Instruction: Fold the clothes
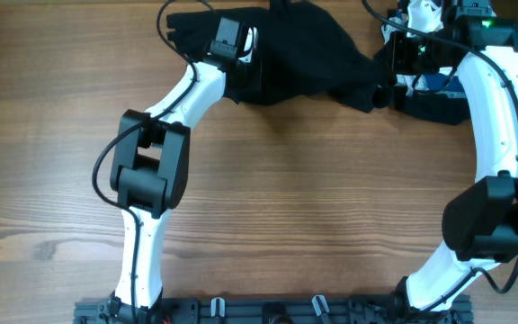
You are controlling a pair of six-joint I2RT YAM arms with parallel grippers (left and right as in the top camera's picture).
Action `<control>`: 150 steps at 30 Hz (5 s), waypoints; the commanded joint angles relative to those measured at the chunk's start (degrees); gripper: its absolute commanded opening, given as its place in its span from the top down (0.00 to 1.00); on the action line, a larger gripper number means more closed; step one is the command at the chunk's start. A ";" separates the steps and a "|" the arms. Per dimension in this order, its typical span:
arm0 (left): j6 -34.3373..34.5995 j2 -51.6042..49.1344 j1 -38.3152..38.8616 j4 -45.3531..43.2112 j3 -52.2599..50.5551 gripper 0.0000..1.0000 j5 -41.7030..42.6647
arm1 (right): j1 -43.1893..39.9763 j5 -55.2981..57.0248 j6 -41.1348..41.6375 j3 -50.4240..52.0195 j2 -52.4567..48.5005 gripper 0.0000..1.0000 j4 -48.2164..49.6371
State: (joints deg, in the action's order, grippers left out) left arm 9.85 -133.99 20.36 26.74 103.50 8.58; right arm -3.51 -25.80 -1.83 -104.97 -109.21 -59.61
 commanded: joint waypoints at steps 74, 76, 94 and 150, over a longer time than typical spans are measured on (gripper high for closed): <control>20.24 46.82 -19.82 54.23 -26.88 0.96 -10.34 | 7.61 13.68 15.65 34.03 22.34 0.96 -12.94; 22.64 51.34 -19.82 52.37 -31.71 0.96 -10.43 | 7.50 16.48 17.20 37.16 25.75 0.96 -12.50; 29.68 63.10 -19.85 32.30 -57.22 0.96 -11.06 | 7.52 11.15 11.15 40.59 26.84 0.96 7.58; 4.37 41.29 -24.48 -6.40 -34.64 0.00 -8.24 | 10.64 11.72 -4.55 12.72 11.17 0.01 22.21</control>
State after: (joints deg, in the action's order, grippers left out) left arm 21.04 -84.38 -1.58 20.40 67.20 -3.88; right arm 6.26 -15.92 -3.36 -91.92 -97.91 -36.88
